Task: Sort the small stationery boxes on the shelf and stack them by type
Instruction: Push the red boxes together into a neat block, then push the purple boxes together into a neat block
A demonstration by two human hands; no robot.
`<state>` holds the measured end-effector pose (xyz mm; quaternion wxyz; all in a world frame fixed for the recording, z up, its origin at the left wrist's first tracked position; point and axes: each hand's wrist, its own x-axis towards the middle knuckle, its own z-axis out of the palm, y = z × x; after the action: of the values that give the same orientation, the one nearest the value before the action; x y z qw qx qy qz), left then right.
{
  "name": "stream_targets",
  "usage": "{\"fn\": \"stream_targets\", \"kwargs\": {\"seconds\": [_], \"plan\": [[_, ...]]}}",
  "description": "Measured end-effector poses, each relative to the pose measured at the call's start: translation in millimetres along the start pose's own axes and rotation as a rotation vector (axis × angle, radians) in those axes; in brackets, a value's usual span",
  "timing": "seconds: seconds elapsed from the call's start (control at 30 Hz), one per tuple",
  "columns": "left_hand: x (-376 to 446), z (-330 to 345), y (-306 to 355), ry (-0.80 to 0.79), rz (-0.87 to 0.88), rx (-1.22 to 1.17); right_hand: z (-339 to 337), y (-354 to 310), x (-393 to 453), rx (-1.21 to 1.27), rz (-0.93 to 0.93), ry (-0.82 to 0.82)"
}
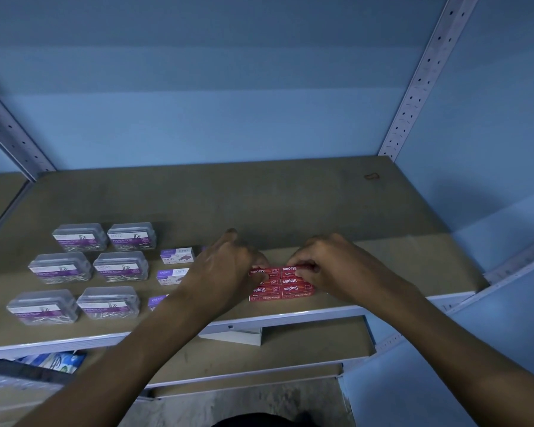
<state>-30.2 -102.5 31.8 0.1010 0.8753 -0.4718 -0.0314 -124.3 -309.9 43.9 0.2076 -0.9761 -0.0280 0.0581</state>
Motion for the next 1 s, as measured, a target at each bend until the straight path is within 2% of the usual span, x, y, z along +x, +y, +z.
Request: {"fn": "stream_targets", "kwargs": {"seconds": [0.4, 0.53, 1.0], "plan": [[-1.4, -5.4, 0.7, -0.037, 0.059, -0.041, 0.4, 0.0, -3.2, 0.023, 0.012, -0.044], [-2.7, -0.4, -2.8, -0.048, 0.087, 0.012, -0.1, -1.5, -3.2, -0.038, 0.006, -0.111], [-7.0, -5.6, 2.8, -0.016, 0.053, 0.026, -4.0, -13.0, -1.3, -0.075, 0.066, -0.131]]}}
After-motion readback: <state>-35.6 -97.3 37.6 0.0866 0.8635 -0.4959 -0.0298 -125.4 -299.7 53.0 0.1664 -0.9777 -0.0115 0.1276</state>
